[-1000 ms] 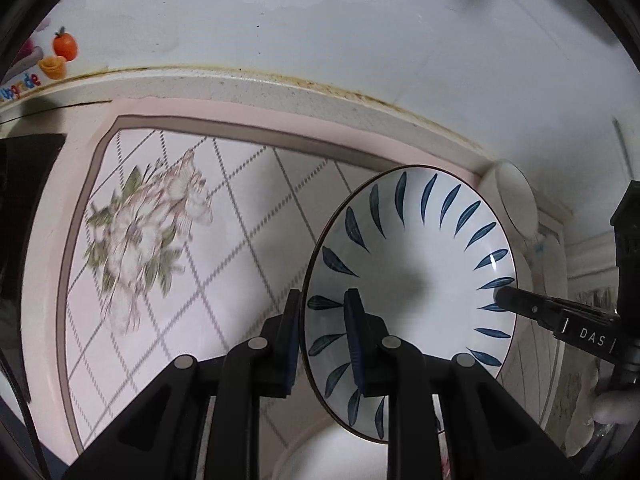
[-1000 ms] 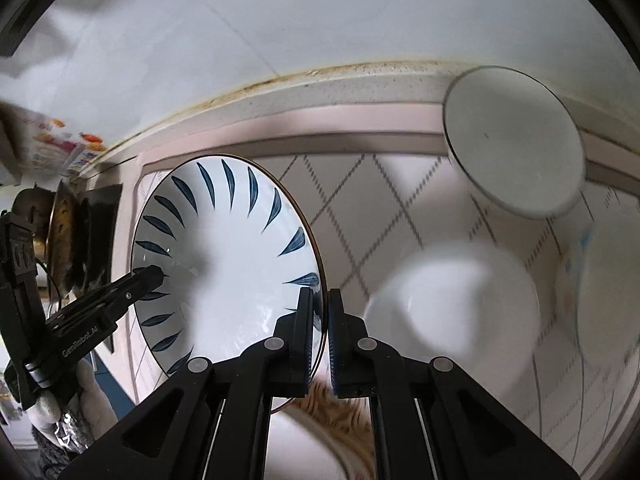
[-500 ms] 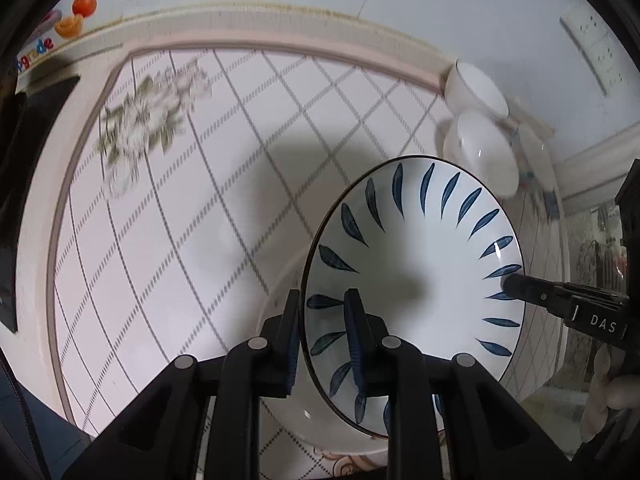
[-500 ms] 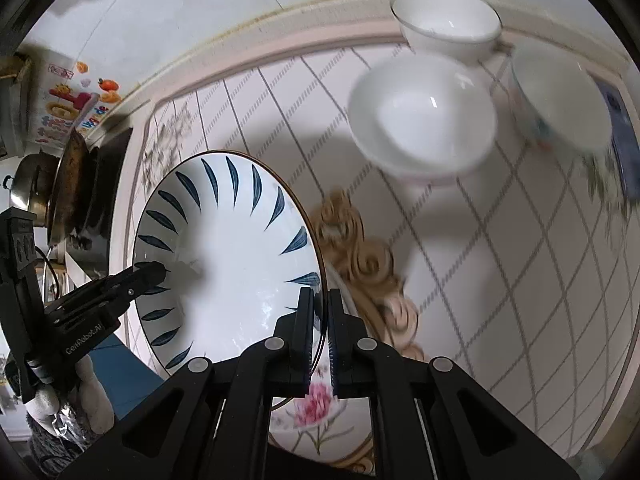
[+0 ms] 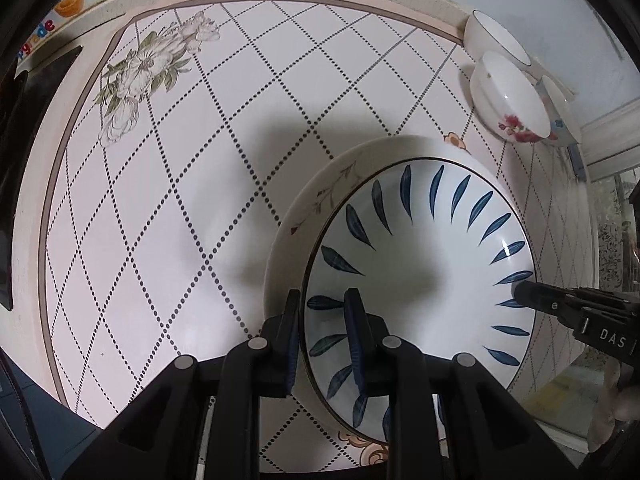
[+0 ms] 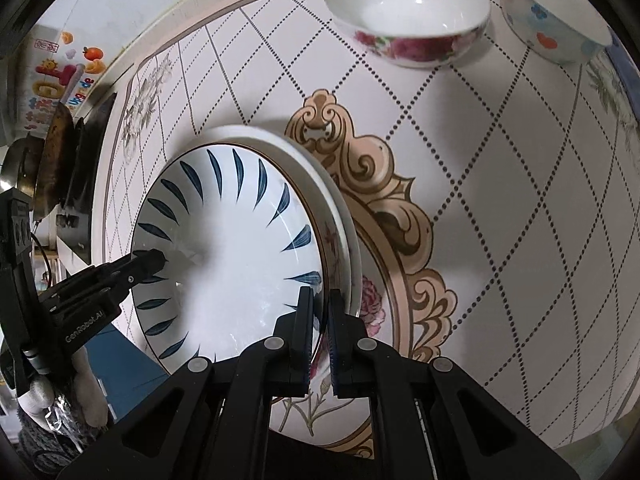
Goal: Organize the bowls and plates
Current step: 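Carry the blue-striped plate with both tools and lower it onto the plate stack, then open both tools and lift them away from the plate stack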
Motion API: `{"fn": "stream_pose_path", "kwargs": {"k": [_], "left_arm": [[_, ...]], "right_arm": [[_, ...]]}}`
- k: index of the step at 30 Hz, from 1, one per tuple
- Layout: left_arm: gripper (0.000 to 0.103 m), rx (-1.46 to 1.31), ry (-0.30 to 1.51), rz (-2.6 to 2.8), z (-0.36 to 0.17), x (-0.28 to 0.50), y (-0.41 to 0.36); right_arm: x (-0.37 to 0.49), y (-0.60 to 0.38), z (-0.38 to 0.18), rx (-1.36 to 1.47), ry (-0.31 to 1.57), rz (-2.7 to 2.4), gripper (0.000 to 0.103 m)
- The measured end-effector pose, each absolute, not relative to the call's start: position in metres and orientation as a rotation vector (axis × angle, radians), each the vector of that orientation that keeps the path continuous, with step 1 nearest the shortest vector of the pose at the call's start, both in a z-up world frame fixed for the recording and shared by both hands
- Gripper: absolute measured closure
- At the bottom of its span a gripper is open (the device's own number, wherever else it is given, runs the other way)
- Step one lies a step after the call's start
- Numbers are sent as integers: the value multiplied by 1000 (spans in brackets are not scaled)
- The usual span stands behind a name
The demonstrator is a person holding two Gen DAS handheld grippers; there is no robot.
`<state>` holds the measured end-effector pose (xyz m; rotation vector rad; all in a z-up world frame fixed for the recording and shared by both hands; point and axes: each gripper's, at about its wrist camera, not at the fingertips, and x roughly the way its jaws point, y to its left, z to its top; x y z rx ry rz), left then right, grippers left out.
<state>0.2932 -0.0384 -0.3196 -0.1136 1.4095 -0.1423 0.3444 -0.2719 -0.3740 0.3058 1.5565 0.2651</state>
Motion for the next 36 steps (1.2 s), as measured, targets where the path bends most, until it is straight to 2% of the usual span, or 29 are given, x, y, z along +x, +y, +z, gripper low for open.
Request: {"fn": "stream_pose_path", "kwargs": {"k": [23, 28, 36], "left_arm": [[84, -122, 1411, -165, -316, 292, -31], [84, -77, 1347, -138, -283, 267, -27], [84, -91, 1245, -200, -207, 206, -19]], "right_arm": [[341, -272, -366, 306, 1555, 202, 93], [329, -270, -344, 281, 1529, 189, 93], [273, -251, -262, 225, 1404, 204, 93]]}}
